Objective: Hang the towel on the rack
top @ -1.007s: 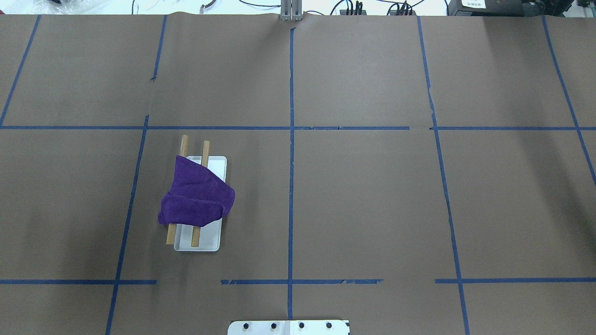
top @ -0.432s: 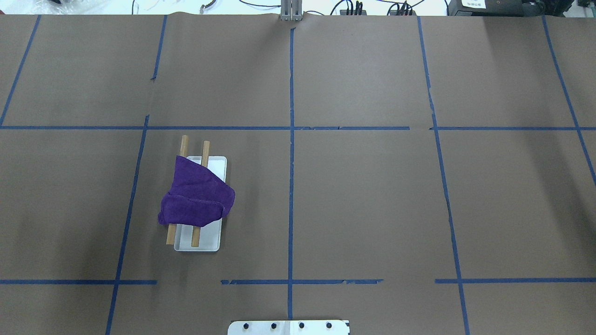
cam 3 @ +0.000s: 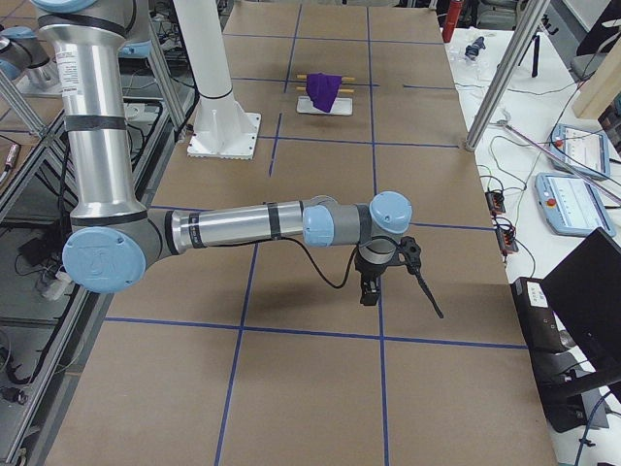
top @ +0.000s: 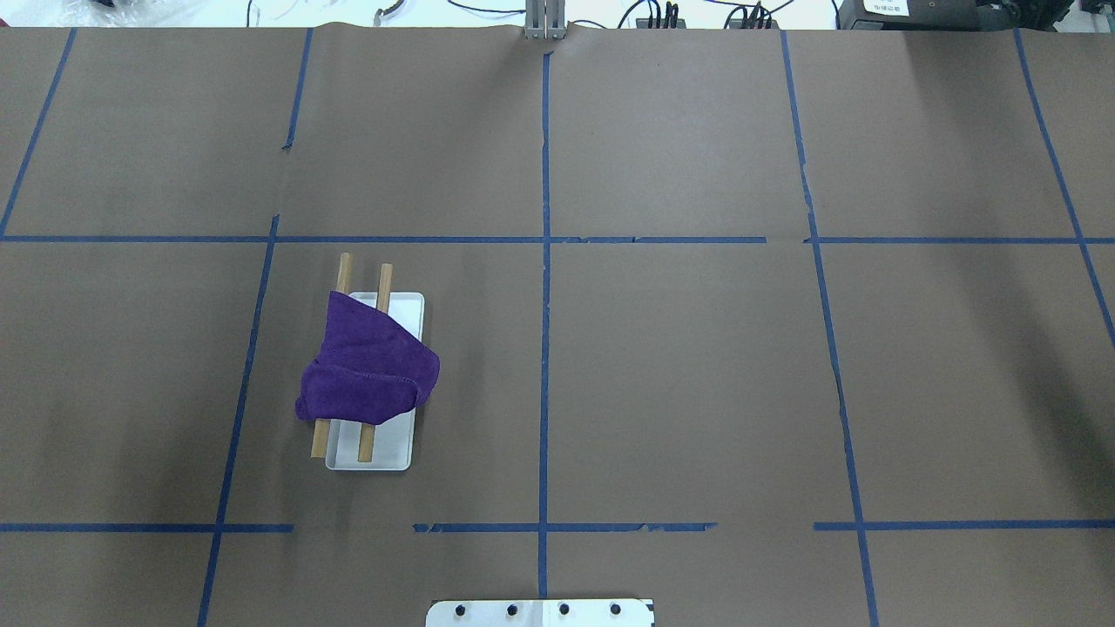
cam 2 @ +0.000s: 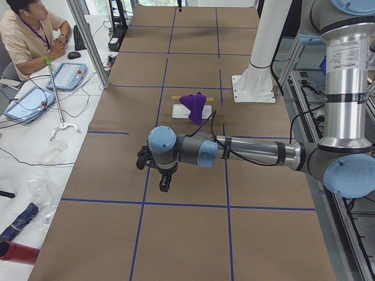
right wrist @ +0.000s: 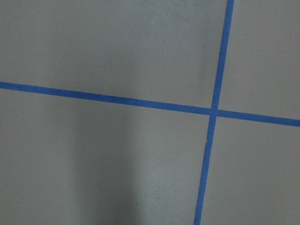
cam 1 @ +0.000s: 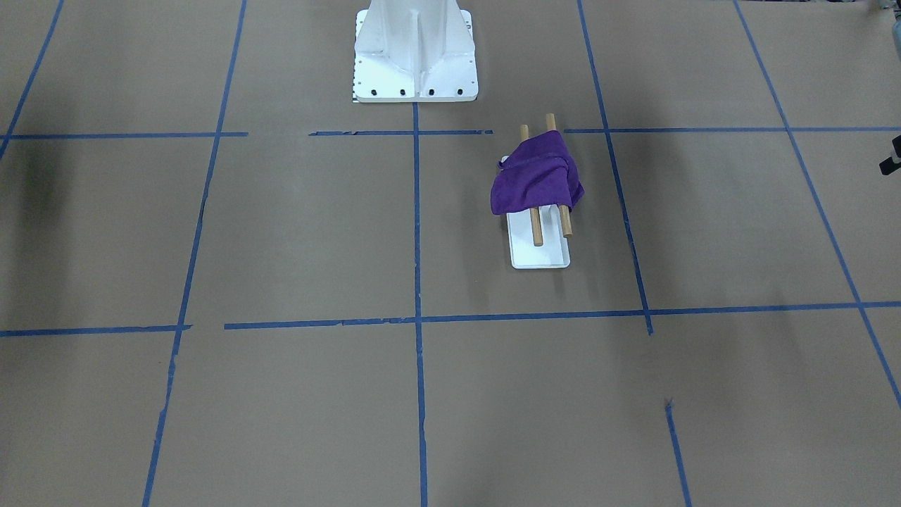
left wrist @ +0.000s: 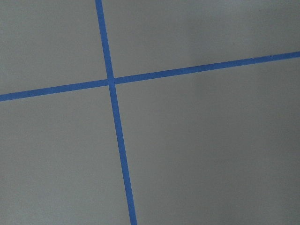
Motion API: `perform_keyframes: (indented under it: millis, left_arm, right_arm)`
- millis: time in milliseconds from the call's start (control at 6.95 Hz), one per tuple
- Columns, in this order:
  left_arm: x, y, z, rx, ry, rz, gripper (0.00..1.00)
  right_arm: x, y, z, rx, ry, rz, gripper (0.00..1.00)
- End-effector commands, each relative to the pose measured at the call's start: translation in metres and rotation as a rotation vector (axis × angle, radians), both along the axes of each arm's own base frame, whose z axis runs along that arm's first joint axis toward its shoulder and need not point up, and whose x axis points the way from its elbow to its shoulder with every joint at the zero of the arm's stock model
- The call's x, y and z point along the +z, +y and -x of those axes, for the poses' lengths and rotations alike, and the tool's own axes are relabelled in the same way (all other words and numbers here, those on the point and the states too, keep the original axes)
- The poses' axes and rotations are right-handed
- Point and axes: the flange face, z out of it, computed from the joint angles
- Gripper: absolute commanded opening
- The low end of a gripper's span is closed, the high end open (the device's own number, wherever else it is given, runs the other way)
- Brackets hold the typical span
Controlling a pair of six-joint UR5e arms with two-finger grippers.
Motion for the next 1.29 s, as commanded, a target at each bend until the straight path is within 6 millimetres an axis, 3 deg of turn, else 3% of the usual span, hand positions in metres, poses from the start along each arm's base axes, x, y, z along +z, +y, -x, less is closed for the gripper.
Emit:
perform_keyframes:
  millis: [0,288,432,863,1151]
  left_arm:
    - [-0.018,-0.021,-0.001,0.001,-0.014,-0.04,1.0]
    - [-0.011,-0.019,0.015,-0.035,-0.189,-0.065,1.0]
    - [-0.009,-0.023,0.013,-0.033,-0.188,-0.061,1.0]
    - [-0.037,-0.03,0.008,-0.025,-0.126,-0.097,1.0]
    - [-0.031,-0.025,0.006,-0.018,-0.09,-0.075,1.0]
  right_arm:
    - [0.006,0.007,0.002,0.0,0.005,0.017,1.0]
    - [0.011,0.01,-0.006,-0.046,-0.012,-0.029,1.0]
    - [0.009,0.009,-0.01,-0.042,-0.019,-0.036,1.0]
    - [0.003,0.009,-0.022,-0.017,-0.039,-0.042,1.0]
    - [0.003,0.011,-0.028,-0.006,-0.042,-0.043,1.0]
